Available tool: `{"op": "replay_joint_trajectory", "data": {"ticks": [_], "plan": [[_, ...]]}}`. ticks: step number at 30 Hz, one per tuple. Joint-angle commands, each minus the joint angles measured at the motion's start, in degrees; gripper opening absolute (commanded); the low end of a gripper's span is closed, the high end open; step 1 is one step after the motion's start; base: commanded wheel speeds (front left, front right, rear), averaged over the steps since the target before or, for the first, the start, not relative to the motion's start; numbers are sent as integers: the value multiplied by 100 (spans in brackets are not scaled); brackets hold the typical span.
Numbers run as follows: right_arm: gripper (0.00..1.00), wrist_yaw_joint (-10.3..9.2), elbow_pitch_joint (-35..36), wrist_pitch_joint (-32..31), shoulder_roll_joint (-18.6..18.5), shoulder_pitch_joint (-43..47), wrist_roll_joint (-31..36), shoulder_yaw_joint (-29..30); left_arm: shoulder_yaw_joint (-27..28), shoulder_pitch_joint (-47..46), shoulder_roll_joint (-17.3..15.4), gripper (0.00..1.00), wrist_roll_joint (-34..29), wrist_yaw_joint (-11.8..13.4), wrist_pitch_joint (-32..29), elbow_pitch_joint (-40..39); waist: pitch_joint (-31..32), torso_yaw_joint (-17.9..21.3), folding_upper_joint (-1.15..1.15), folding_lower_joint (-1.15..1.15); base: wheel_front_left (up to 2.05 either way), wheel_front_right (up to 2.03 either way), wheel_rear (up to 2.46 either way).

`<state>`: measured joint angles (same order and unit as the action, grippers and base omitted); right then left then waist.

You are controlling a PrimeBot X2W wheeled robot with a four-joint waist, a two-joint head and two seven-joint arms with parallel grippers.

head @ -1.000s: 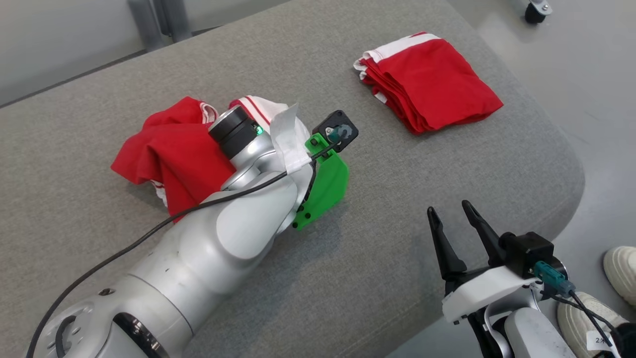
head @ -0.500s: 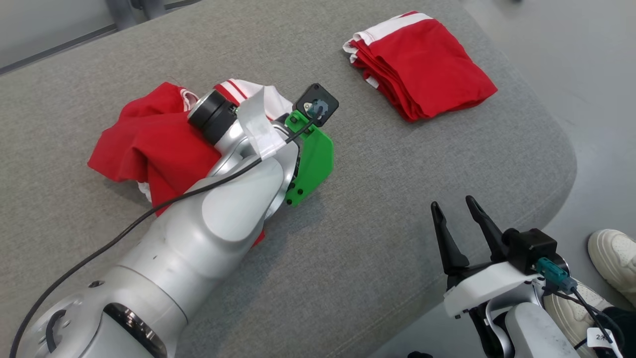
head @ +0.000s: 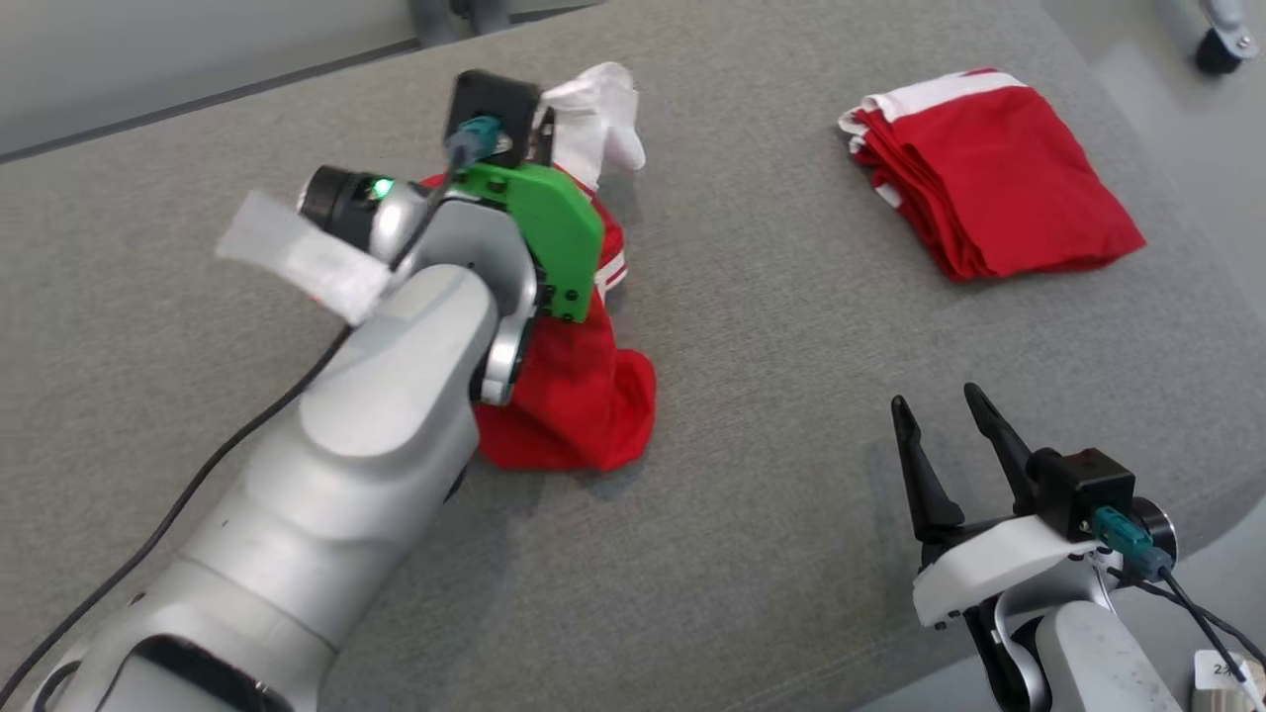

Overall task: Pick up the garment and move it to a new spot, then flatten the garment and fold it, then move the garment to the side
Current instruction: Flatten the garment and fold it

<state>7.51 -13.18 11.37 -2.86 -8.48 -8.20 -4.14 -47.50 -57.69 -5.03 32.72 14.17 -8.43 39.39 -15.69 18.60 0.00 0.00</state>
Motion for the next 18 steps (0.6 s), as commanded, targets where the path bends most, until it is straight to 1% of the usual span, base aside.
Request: {"op": "replay_joint_trajectory", "data": {"ticks": [1,4,11,13,18], "plan": [[100,-5,69,-47,-5,85,73,16,176,227,-162,0,133,119,153,-135,270,-561,0,0,0,0,0],[100,-5,192,-159,-8,191,154,118,556,688,-408,0,372,401,431,-598,369,-895,0,0,0,0,0],[100,-5,503,-403,-7,363,305,169,1276,2173,-1141,0,841,1110,756,-1857,544,-1442,0,0,0,0,0],[100,-5,580,-469,-9,402,327,182,1482,2593,-1264,0,942,1300,884,-2198,580,-1554,0,0,0,0,0],[100,-5,726,-598,-9,491,390,156,1793,3470,-1453,0,1188,1640,1073,-2738,665,-1738,0,0,0,0,0]]}}
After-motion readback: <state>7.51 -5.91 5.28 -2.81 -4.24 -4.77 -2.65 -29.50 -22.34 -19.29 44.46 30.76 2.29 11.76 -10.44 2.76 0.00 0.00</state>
